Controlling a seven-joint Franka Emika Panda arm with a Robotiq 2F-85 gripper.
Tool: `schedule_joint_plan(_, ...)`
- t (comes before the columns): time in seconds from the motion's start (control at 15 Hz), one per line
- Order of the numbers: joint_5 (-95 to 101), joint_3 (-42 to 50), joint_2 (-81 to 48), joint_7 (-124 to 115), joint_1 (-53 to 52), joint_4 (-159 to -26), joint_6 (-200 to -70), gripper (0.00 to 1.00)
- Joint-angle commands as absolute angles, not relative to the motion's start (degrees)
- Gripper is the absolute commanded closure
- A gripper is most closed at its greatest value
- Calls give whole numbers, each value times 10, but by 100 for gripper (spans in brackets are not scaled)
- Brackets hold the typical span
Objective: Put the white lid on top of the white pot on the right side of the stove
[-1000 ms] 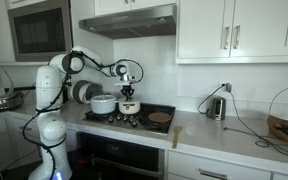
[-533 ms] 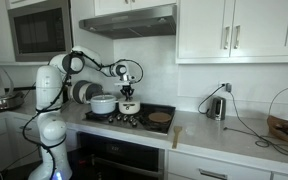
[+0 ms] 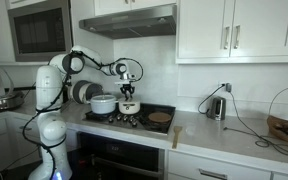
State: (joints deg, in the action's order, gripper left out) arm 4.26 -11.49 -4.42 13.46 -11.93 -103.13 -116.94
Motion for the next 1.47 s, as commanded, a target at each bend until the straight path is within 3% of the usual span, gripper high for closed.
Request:
schedule_joint_plan(0.0, 38, -118, -50, 140, -120, -1005, -1147, 13)
schedule_joint_plan(0.13, 38, -118, -49, 139, -120, -1003, -1147, 1)
schedule_joint_plan(1.4, 43, -105, 35, 127, -109, -974, -1091, 0)
